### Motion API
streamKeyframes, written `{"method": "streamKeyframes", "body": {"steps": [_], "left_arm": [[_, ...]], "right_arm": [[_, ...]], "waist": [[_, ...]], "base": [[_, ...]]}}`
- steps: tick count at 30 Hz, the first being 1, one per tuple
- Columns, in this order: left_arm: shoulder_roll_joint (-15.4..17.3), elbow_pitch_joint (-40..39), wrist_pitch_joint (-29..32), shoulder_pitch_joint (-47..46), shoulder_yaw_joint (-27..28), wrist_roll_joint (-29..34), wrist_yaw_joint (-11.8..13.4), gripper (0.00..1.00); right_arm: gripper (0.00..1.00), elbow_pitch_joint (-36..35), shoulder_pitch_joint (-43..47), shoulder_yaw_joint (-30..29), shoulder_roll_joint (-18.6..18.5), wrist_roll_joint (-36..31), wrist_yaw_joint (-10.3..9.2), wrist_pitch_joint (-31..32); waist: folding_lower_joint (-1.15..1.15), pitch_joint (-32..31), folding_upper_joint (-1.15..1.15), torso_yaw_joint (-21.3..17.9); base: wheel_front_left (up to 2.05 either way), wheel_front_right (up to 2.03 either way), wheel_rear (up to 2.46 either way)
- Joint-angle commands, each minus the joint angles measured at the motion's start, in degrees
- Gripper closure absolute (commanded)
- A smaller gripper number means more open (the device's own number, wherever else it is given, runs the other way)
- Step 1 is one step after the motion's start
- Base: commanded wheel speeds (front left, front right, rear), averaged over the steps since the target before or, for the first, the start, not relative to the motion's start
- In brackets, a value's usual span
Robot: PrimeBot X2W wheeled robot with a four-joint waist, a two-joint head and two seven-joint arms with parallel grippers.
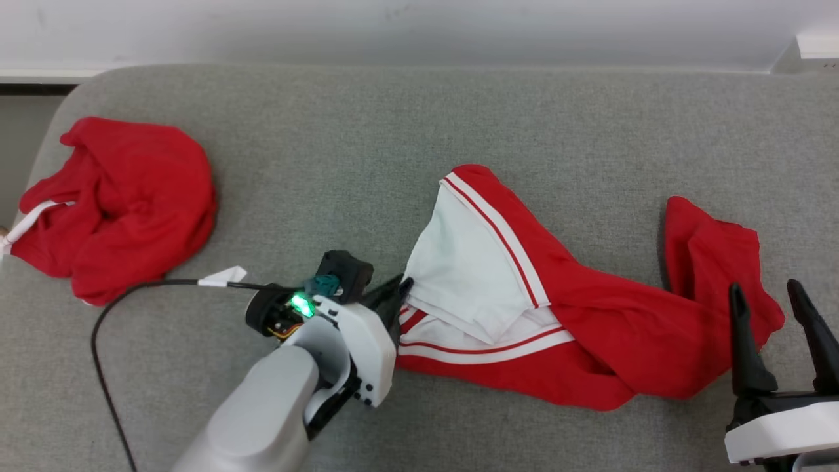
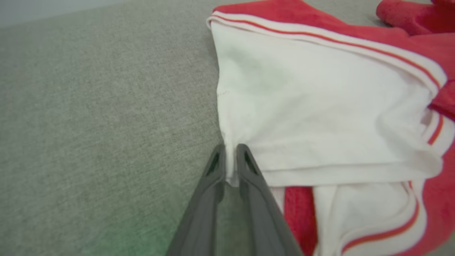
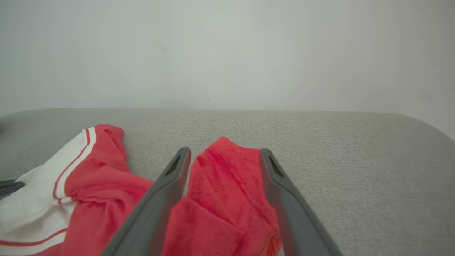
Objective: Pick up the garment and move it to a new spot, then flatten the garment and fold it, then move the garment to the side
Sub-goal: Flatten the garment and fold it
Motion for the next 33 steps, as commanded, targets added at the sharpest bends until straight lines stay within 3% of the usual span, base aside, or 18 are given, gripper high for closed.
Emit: {"method": "streamKeyframes", "body": {"steps": [1, 4, 9, 15, 20, 21, 22, 23, 29, 33], "left_arm": [[0.9, 0.3, -0.4, 0.9, -0.3, -0.6, -0.1, 1.00], [2.8, -1.8, -4.2, 1.6, 1.5, -0.9, 0.9, 1.00], [6.3, -9.0, -8.1, 7.7, 5.4, -2.8, 5.1, 1.00], [10.0, -20.3, -7.3, 20.1, 9.7, -6.2, 11.0, 1.00], [10.2, -25.9, -6.6, 28.8, 11.7, -9.4, 14.4, 1.00], [9.8, -26.2, -6.9, 29.6, 11.7, -9.8, 14.5, 0.91], [9.6, -26.4, -7.4, 30.2, 11.7, -9.8, 14.8, 0.31], [9.2, -26.6, -8.1, 30.5, 11.7, -10.0, 14.9, 0.00], [9.8, -28.2, -15.8, 29.0, 13.2, -6.4, 16.3, 0.00], [12.4, -30.4, -18.1, 28.3, 15.8, -3.1, 18.2, 0.00]], "right_arm": [[0.00, 0.1, -0.2, -0.3, -0.1, 0.1, -0.12, -0.3], [0.00, 0.3, 0.6, -1.4, -0.1, 0.2, -0.12, -0.4], [0.00, 1.0, 2.6, -3.9, -0.1, 1.0, -0.12, -0.7], [0.00, 1.4, 5.0, -6.7, -0.1, 2.5, -0.12, -1.1], [0.00, 1.0, 5.7, -7.4, -0.1, 2.5, -0.12, -0.8], [0.00, 0.8, 5.7, -7.4, -0.1, 2.3, -0.12, -0.7], [0.00, 0.6, 5.7, -7.3, -0.1, 2.1, -0.12, -0.5], [0.00, 0.4, 5.7, -7.3, -0.1, 2.1, -0.12, -0.4], [0.00, -1.4, 5.9, -6.0, -0.1, 0.7, -0.12, 0.9], [0.00, -3.0, 6.2, -4.7, 0.0, -0.1, -0.12, 2.0]], "waist": [[0.00, -0.3, 0.00, 0.2], [0.00, -1.1, 0.00, 0.6], [0.00, -2.8, 0.00, 1.5], [0.00, -4.4, 0.00, 2.7], [0.00, -5.1, 0.00, 3.2], [0.00, -5.3, 0.00, 3.3], [0.00, -5.5, 0.00, 3.4], [0.00, -5.7, 0.00, 3.5], [0.00, -7.4, 0.00, 4.1], [0.00, -8.8, 0.00, 4.6]], "base": [[0.00, 0.00, 0.00], [0.00, 0.00, 0.00], [0.00, 0.00, 0.00], [0.00, 0.00, 0.00], [0.00, 0.00, 0.00], [0.00, 0.00, 0.00], [0.00, 0.00, 0.00], [0.00, 0.00, 0.00], [0.00, 0.00, 0.00], [0.00, 0.00, 0.00]]}}
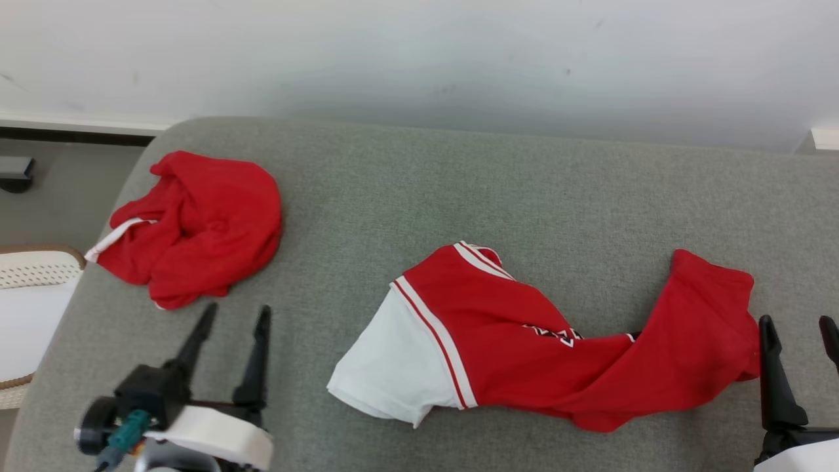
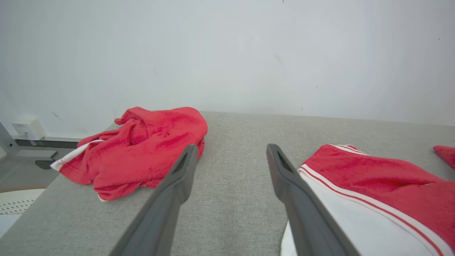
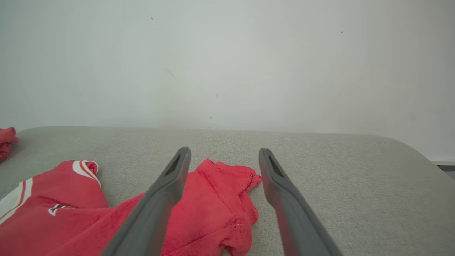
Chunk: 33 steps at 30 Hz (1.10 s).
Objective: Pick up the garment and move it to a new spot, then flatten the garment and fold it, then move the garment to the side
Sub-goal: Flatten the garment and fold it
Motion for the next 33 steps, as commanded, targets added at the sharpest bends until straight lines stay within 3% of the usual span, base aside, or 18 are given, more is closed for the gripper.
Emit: {"method": "streamKeyframes", "body": {"steps": [1, 4, 10, 22, 27, 33], "left_arm": [[1.5, -0.9, -0.4, -0.5, 0.9, 1.8, 0.6, 0.00], [3.5, -3.7, -0.8, 0.2, 2.6, 3.6, 1.5, 0.00], [5.8, -6.5, -0.2, 2.2, 2.7, 3.9, 0.4, 0.00], [4.5, -7.8, -0.1, 1.1, 2.0, 2.4, -0.2, 0.00], [2.8, -5.0, 2.1, -2.2, -1.5, 1.6, -3.4, 0.00], [-1.1, 5.9, 8.0, -6.1, -7.6, -0.8, -9.0, 0.00]], "right_arm": [[0.00, -0.7, 0.7, 0.4, 0.0, -0.6, -0.12, 0.2], [0.00, -1.8, 1.0, 1.5, -0.1, -0.7, -0.12, 1.2], [0.00, -3.2, 1.8, 2.6, -0.1, -0.6, -0.12, 2.3], [0.00, -4.0, 2.1, 2.5, 0.0, -0.2, -0.12, 2.5], [0.00, -4.3, 1.2, 2.2, 0.0, -0.6, -0.12, 2.9], [0.00, -3.5, 0.4, 2.7, 0.0, 0.1, -0.12, 2.8]], "waist": [[0.00, -0.7, 0.00, 0.4], [0.00, -1.4, 0.00, 0.7], [0.00, -2.2, 0.00, 1.0], [0.00, -1.7, 0.00, 1.0], [0.00, -0.2, 0.00, 1.3], [0.00, 2.0, 0.00, 0.5]], "base": [[0.00, 0.00, 0.00], [0.00, 0.00, 0.00], [0.00, 0.00, 0.00], [0.00, 0.00, 0.00], [0.00, 0.00, 0.00], [0.00, 0.00, 0.00]]}}
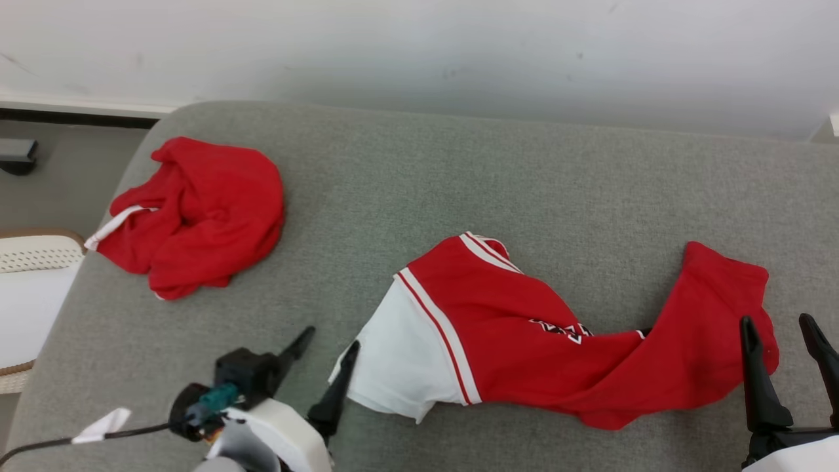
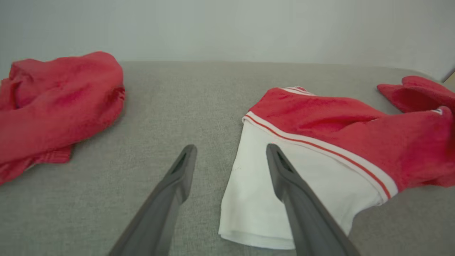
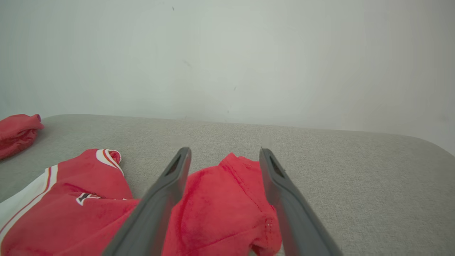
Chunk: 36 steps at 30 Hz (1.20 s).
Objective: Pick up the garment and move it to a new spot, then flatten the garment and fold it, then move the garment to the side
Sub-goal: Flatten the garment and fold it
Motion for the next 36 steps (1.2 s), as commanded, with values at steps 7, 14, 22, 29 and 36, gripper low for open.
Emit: {"method": "streamKeyframes", "body": {"steps": [7, 14, 22, 29, 36], "left_arm": [[-2.3, 12.1, 6.3, -3.1, -3.2, -2.2, -3.0, 0.00], [-3.5, 18.2, 11.1, -4.1, -5.0, -3.3, -4.1, 1.00], [-3.8, 18.1, 9.4, -6.0, -5.8, -2.2, -4.7, 1.00], [-4.0, 18.2, 8.3, -7.0, -5.9, -2.3, -4.7, 1.00], [-3.9, 18.7, 7.1, -7.1, -5.6, -3.0, -4.4, 1.00]], "right_arm": [[0.00, 1.7, -0.9, -0.8, -0.1, 0.2, -0.12, -0.7], [0.00, 3.3, -0.9, -2.5, 0.0, -1.2, -0.13, -0.2], [0.00, 7.9, -3.3, -1.1, -0.1, -2.8, -0.13, 1.2], [0.00, 12.5, -6.3, -0.8, -0.1, -3.3, -0.13, 1.6], [0.31, 13.7, -5.6, -1.7, -0.1, -2.7, -0.13, 2.8]], "waist": [[0.00, 2.2, 0.00, -1.7], [0.00, 3.2, 0.00, -2.5], [0.00, 4.9, 0.00, -1.9], [0.00, 6.0, 0.00, -0.6], [0.00, 6.1, 0.00, -0.5]], "base": [[0.00, 0.00, 0.00], [0.00, 0.00, 0.00], [0.00, 0.00, 0.00], [0.00, 0.00, 0.00], [0.00, 0.00, 0.00]]}}
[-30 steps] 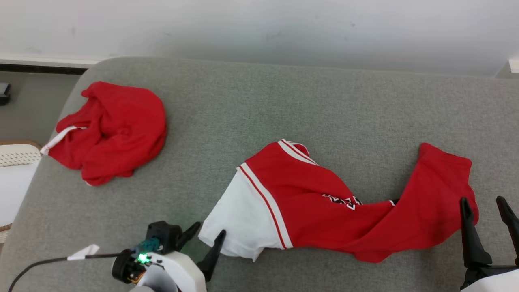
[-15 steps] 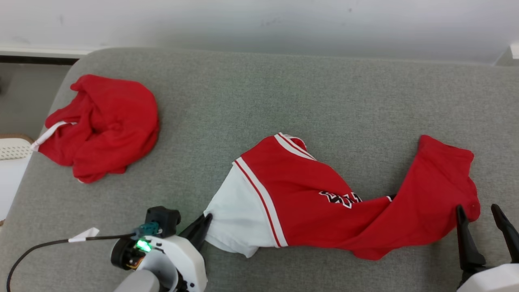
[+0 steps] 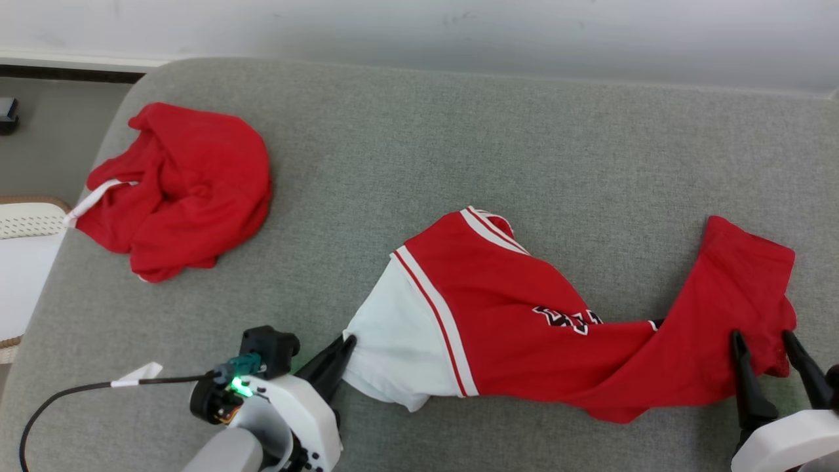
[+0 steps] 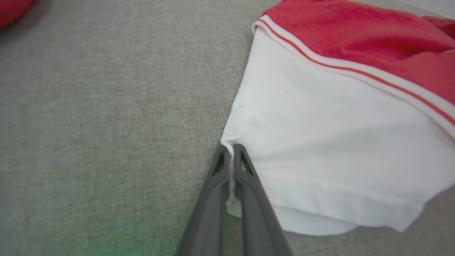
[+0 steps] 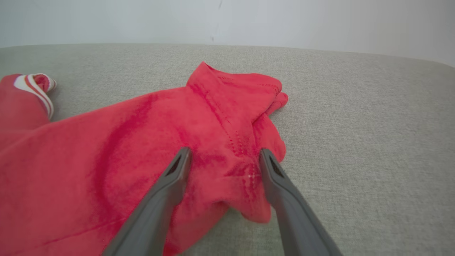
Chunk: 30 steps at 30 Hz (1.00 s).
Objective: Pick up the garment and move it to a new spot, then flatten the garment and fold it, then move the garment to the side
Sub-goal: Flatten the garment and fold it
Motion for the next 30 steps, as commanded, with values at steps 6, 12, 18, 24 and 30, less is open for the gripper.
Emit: {"method": "streamKeyframes", "body": {"steps": [6, 12, 18, 24, 30], "left_arm": [[0.0, 1.7, -0.5, 1.5, -0.5, -0.1, 0.5, 1.00], [1.0, -1.1, -4.0, 1.8, 1.2, -0.4, 1.9, 1.00], [3.5, -11.5, -8.7, 2.3, 4.9, 0.0, 4.9, 1.00], [7.7, -29.3, -10.5, -0.5, 9.5, 2.5, 9.3, 1.00], [12.1, -45.7, -8.6, -7.1, 14.8, 6.0, 12.9, 1.00]], "right_arm": [[1.00, -1.9, 1.2, 0.6, -0.1, 0.3, -0.13, 1.1], [1.00, -6.0, 1.4, 0.0, -0.1, -0.6, -0.13, 1.4], [1.00, -11.9, -1.1, -0.8, -0.1, -2.5, -0.13, 1.3], [1.00, -17.7, -7.2, -1.3, -2.4, -4.5, -0.13, 2.1], [1.00, -22.7, -13.9, -3.6, -5.7, -4.5, -0.13, 3.8]], "waist": [[0.00, -0.8, 0.00, -0.5], [0.00, -2.4, 0.00, -1.0], [0.00, -5.8, 0.00, -1.2], [0.00, -10.3, 0.00, -1.3], [0.00, -14.4, 0.00, -1.2]], "base": [[0.00, 0.00, 0.00], [0.00, 0.00, 0.00], [0.00, 0.00, 0.00], [0.00, 0.00, 0.00], [0.00, 0.00, 0.00]]}}
